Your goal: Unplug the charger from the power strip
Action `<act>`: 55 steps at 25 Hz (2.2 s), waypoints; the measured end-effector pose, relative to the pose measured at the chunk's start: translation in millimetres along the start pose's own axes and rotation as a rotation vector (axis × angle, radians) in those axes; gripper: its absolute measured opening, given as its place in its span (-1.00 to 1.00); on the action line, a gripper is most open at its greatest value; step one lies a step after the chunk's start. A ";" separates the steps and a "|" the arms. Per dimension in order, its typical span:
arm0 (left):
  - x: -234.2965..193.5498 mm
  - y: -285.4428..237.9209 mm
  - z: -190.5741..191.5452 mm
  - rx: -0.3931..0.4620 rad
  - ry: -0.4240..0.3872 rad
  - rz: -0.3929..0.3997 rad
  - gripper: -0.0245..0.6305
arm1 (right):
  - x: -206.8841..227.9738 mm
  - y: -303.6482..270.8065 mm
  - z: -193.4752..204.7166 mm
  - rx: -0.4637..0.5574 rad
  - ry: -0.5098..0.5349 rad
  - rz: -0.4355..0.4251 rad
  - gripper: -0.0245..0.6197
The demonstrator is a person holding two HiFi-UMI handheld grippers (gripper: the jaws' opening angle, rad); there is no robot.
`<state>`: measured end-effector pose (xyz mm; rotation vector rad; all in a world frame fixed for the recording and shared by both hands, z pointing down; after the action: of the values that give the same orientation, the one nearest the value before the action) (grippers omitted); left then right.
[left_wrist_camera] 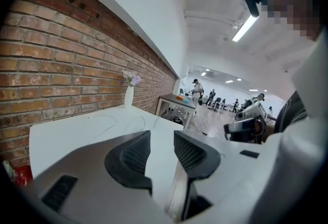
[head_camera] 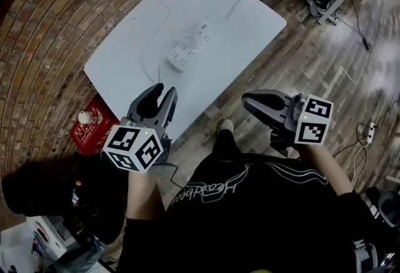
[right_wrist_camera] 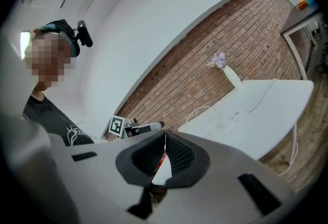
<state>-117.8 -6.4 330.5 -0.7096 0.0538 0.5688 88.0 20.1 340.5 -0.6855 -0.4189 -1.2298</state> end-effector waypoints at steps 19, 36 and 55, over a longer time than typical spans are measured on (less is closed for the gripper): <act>-102.6 -125.4 -0.8 -0.279 -0.128 0.136 0.06 | 84.0 -63.2 -115.5 0.050 -0.099 -0.101 -0.93; -122.7 -202.1 20.9 -0.303 -0.233 0.107 0.14 | 171.6 -50.9 -105.8 0.048 -0.296 -0.071 -0.93; -129.9 -223.4 41.6 -0.257 -0.354 0.035 0.14 | 184.3 -82.8 -88.8 -0.060 -0.309 -0.045 -0.93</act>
<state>-119.6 -179.2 527.1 -0.8486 -0.3426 0.7358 57.9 -186.1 413.2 -0.9266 -0.6579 -1.1856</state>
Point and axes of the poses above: the fingertips, and each gripper's own axes: y backward along the fingers, x to its right, z out of its underside, the point moved 3 cm from there along y, backward along the fingers, and after that the axes turned 14 degrees about -x, right-handed, at the moved point
